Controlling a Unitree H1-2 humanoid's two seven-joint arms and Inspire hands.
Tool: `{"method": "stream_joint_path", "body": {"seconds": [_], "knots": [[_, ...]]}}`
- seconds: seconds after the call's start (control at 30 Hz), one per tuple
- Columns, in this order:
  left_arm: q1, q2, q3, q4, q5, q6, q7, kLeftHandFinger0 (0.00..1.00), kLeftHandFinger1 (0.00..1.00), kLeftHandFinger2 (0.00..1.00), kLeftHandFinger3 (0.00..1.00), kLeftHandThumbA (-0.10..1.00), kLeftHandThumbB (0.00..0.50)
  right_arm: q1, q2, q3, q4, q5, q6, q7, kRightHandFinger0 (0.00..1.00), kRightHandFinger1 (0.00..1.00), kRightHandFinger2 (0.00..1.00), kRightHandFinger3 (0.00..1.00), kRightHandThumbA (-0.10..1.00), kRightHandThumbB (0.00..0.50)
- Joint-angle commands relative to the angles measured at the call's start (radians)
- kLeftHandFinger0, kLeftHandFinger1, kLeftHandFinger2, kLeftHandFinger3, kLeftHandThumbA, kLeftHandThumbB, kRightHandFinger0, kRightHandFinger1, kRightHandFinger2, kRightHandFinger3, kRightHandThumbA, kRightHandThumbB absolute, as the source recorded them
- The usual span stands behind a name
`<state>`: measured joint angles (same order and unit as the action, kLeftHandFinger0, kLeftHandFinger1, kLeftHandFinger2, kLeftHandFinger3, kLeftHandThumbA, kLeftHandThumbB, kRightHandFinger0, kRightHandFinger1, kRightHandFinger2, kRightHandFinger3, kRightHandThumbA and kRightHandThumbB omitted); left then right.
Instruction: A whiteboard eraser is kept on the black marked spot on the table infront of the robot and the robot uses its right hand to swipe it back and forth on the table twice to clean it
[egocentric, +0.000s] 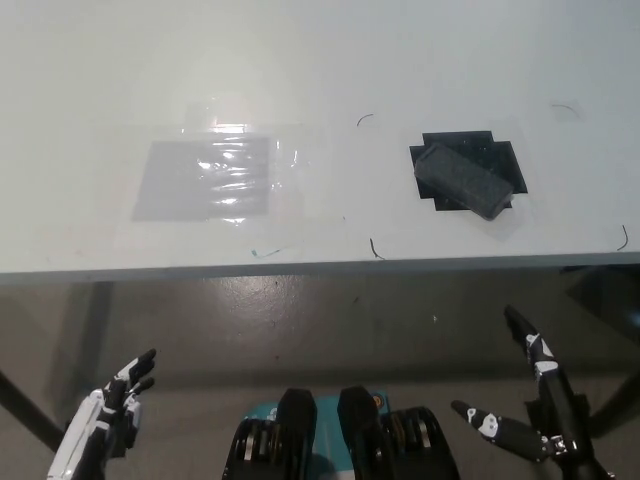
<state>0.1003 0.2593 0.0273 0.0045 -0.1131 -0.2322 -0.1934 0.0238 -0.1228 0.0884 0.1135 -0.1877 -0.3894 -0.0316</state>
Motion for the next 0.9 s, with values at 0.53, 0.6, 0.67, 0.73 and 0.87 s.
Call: {"method": "stream_joint_path", "body": {"seconds": [0.53,0.6,0.67,0.73,0.87], "knots": [[0.034,0.069,-0.023,-0.083,-0.068,0.028,-0.114,1.0,1.0,1.0,1.0,0.99,0.442,-0.466,-0.24,-0.129,-0.683,-0.211,0.646,0.241,1.0,1.0,1.0,1.0,1.0,0.455],[0.043,0.068,-0.024,-0.091,-0.062,0.036,-0.111,1.0,1.0,1.0,1.0,0.98,0.449,-0.578,-0.293,-0.107,-0.661,-0.313,0.727,0.316,1.0,1.0,1.0,1.0,1.0,0.428],[0.047,0.065,-0.024,-0.086,-0.055,0.029,-0.107,1.0,1.0,1.0,1.0,0.97,0.459,-0.683,-0.334,-0.07,-0.602,-0.387,0.79,0.38,1.0,1.0,1.0,1.0,1.0,0.422],[0.048,0.066,-0.027,-0.084,-0.048,0.028,-0.108,1.0,1.0,1.0,1.0,0.96,0.462,-0.8,-0.348,-0.039,-0.475,-0.353,0.849,0.401,1.0,1.0,1.0,1.0,0.96,0.449],[0.054,0.072,-0.031,-0.075,-0.041,0.009,-0.116,1.0,1.0,1.0,1.0,0.93,0.445,-1.002,-0.33,0.063,-0.179,-0.443,0.859,0.405,1.0,1.0,1.0,1.0,0.95,0.492]]}}
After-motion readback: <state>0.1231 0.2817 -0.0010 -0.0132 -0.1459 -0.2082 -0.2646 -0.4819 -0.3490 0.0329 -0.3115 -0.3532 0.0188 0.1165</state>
